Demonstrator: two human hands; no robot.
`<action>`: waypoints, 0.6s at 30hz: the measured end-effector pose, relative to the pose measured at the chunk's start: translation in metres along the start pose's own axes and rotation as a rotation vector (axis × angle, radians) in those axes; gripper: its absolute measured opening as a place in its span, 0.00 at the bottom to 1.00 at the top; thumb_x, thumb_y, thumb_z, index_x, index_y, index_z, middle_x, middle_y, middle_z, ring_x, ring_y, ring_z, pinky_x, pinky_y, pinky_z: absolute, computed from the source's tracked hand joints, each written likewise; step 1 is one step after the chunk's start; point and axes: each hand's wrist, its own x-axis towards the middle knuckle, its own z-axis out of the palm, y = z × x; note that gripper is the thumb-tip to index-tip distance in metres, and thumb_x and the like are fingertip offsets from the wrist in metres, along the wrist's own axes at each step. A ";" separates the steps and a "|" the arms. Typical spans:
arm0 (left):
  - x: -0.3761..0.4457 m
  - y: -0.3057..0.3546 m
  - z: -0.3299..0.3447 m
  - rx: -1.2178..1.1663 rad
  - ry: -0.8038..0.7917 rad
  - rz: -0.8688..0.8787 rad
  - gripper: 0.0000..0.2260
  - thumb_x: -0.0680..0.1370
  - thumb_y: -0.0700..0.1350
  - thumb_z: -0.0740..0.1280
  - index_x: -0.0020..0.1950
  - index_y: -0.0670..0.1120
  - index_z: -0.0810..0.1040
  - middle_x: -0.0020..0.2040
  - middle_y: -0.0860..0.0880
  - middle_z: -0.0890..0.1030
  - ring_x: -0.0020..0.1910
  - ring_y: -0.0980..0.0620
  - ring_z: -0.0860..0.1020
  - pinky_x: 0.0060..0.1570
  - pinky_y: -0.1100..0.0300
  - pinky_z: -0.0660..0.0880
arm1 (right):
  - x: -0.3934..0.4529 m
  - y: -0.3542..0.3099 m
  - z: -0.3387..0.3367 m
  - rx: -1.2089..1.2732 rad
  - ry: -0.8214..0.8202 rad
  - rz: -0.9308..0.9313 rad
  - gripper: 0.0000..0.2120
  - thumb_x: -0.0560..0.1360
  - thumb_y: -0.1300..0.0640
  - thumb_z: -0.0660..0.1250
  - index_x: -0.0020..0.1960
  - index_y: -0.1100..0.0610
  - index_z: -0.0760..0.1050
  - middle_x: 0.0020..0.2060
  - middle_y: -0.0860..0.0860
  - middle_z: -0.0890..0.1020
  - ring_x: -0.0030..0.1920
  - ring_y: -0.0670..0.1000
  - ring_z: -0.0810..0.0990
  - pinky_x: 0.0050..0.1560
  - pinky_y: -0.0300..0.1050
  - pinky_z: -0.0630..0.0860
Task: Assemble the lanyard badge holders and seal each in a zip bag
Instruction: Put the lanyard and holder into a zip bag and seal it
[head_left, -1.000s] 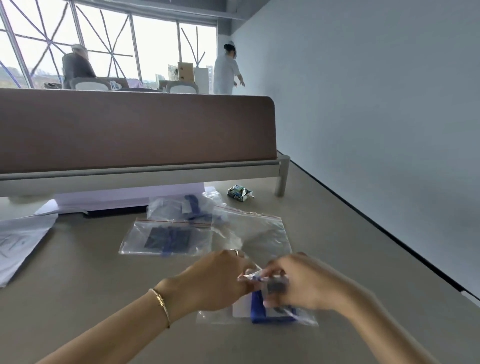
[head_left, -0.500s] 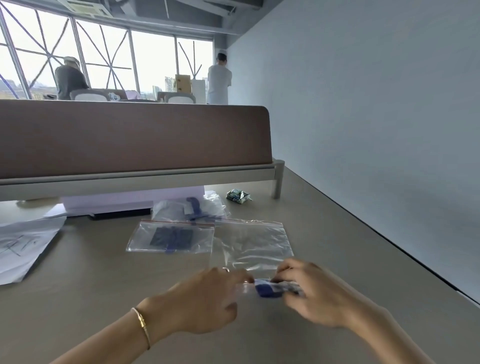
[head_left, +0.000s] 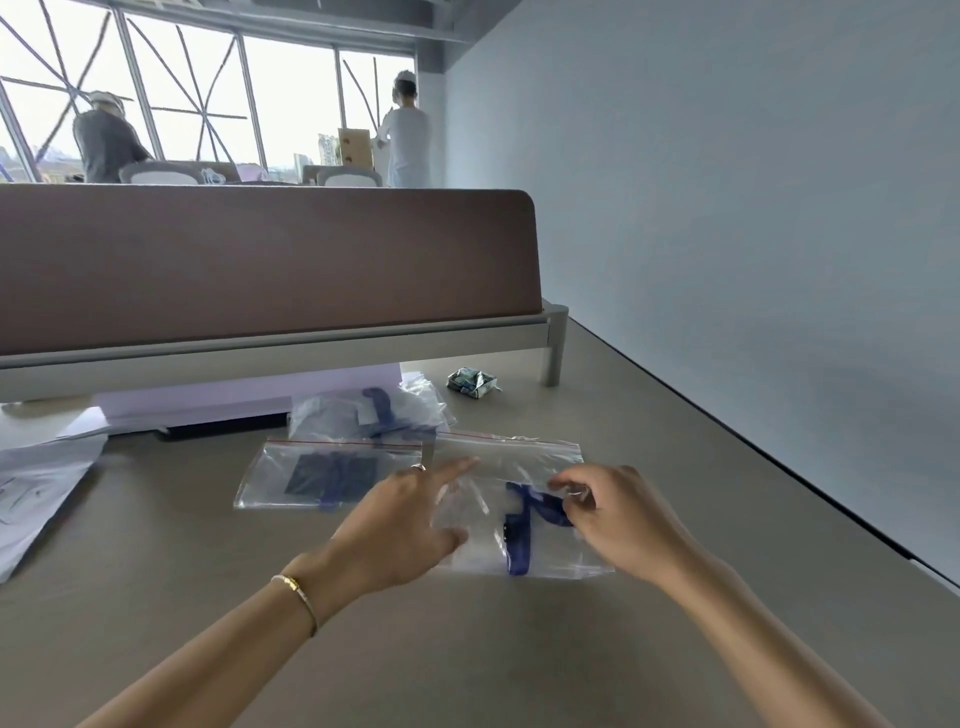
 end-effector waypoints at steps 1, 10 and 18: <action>0.002 -0.001 0.001 0.035 -0.014 0.005 0.34 0.72 0.55 0.72 0.76 0.62 0.62 0.66 0.56 0.78 0.62 0.54 0.78 0.63 0.57 0.74 | 0.002 0.001 0.002 -0.035 0.001 0.001 0.15 0.74 0.54 0.63 0.57 0.44 0.81 0.49 0.43 0.86 0.46 0.46 0.84 0.49 0.49 0.81; 0.006 0.008 0.001 0.182 -0.126 0.185 0.31 0.72 0.66 0.67 0.73 0.61 0.67 0.74 0.63 0.66 0.72 0.59 0.66 0.73 0.57 0.61 | -0.016 -0.012 -0.013 -0.171 -0.181 -0.182 0.24 0.69 0.39 0.69 0.63 0.43 0.74 0.57 0.40 0.79 0.59 0.45 0.77 0.58 0.45 0.75; -0.005 0.002 0.004 0.161 -0.147 0.186 0.27 0.70 0.61 0.69 0.68 0.65 0.68 0.65 0.63 0.76 0.61 0.59 0.76 0.61 0.62 0.70 | -0.029 0.001 -0.011 -0.231 -0.125 -0.297 0.19 0.73 0.37 0.62 0.60 0.42 0.74 0.51 0.39 0.82 0.51 0.44 0.80 0.55 0.42 0.74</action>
